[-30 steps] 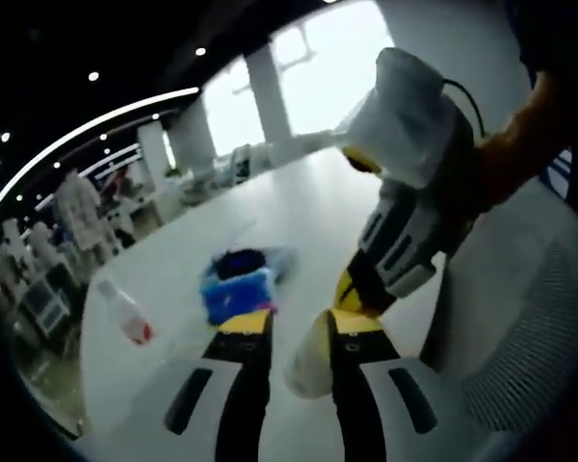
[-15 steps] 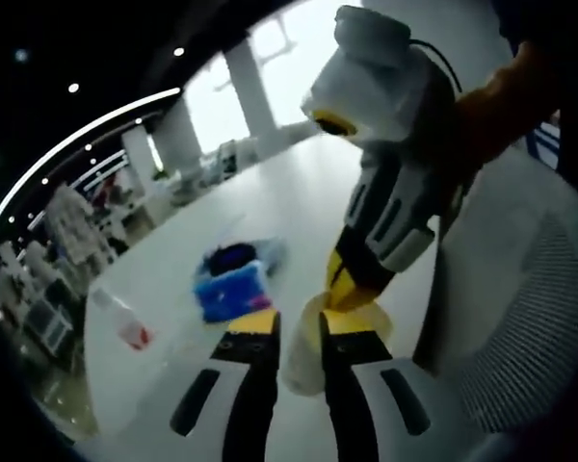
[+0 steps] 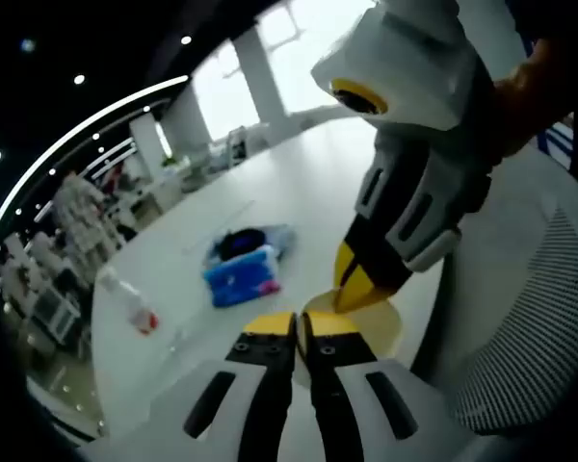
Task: Arrange the tabletop items into an orderly group along one side of the table until the central work area is clear of visible clutter.
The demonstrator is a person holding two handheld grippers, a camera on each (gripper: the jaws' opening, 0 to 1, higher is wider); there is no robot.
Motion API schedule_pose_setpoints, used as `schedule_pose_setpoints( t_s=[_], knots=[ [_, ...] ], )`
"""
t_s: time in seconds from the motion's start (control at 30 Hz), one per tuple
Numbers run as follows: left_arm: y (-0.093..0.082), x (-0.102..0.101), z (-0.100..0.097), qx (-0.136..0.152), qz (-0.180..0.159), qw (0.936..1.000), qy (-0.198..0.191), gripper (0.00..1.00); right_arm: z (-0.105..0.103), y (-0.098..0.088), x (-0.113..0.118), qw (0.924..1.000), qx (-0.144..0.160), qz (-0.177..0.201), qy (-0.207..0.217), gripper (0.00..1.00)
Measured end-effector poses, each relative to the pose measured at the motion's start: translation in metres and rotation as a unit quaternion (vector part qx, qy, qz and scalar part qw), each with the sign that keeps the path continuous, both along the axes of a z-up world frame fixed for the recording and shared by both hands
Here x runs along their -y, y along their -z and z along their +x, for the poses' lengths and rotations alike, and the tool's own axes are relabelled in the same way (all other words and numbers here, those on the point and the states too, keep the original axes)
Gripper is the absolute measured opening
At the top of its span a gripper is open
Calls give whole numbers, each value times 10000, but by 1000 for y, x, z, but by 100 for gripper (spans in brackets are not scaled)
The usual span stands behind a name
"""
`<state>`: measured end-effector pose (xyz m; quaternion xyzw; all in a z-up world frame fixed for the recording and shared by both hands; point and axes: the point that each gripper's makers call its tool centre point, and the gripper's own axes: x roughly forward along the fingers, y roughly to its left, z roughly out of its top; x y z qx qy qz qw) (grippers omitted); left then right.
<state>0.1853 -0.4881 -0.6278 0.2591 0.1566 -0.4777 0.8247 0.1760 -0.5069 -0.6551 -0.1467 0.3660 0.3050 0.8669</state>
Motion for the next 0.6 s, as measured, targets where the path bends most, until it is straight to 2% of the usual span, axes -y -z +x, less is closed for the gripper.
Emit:
schedule_pose_setpoints(
  t_s=[0.17,0.27,0.4,0.6],
  knots=[
    [2,-2,0,-158,-25,9998,-112,0,1,-5,1,9998,200,33,-66,1],
    [4,-3,0,-291,-71,9993,-204,0,0,-4,0,9997,220,40,-127,2],
    [1,-6,2,-556,-277,9972,-418,0,2,-8,0,9988,467,-4,-122,6],
    [2,-7,2,-714,-363,9953,-537,0,9,-17,-1,9968,794,41,-112,9]
  ],
)
